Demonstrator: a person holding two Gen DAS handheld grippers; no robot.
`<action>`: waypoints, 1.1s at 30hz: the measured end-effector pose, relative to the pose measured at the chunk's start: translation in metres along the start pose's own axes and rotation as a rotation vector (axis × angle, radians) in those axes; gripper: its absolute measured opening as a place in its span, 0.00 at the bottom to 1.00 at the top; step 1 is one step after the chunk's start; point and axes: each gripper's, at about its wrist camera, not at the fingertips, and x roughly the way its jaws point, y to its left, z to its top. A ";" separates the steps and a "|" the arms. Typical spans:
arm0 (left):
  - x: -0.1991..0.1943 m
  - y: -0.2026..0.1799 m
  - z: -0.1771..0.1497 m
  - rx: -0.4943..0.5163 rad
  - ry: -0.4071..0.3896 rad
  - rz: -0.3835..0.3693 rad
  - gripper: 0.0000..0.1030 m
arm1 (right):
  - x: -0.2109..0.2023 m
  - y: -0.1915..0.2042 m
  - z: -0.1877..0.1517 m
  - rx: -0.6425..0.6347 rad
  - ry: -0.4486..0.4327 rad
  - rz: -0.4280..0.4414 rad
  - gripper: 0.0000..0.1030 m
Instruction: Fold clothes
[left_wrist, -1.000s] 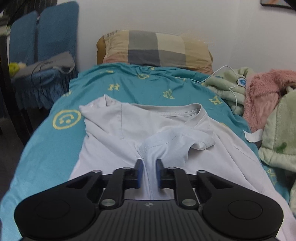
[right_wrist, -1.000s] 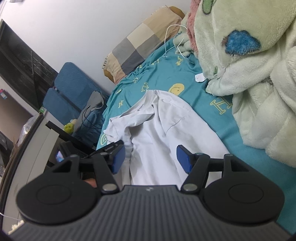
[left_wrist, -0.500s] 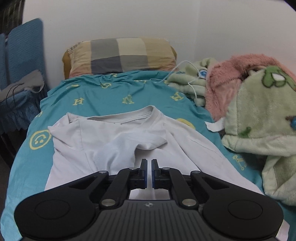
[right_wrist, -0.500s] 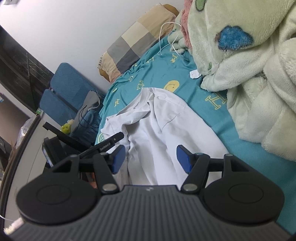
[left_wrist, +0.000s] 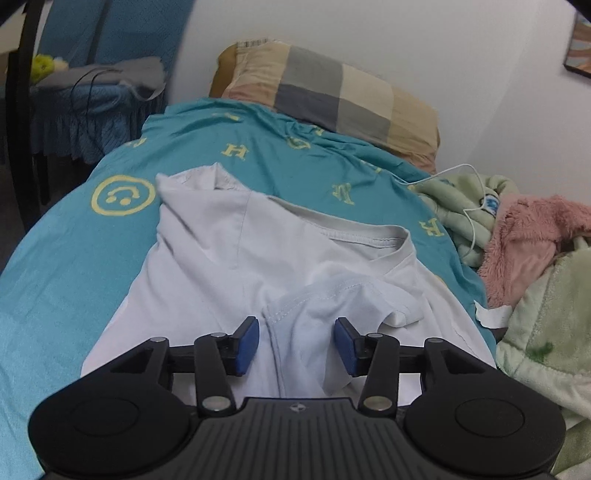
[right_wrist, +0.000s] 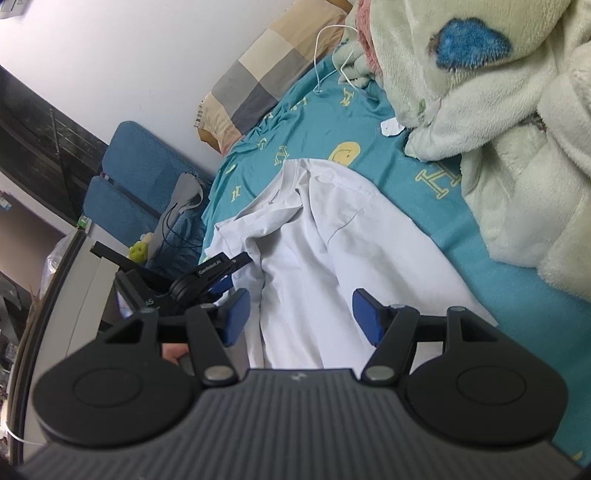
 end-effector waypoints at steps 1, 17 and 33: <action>-0.001 -0.005 -0.001 0.037 -0.002 0.006 0.39 | 0.000 0.000 0.000 0.001 0.001 0.001 0.63; -0.033 -0.118 -0.044 0.590 -0.006 -0.063 0.06 | -0.007 -0.007 0.004 0.035 -0.019 -0.018 0.63; -0.138 -0.090 -0.067 0.244 -0.024 -0.062 0.55 | -0.012 -0.011 0.007 -0.014 -0.029 -0.049 0.63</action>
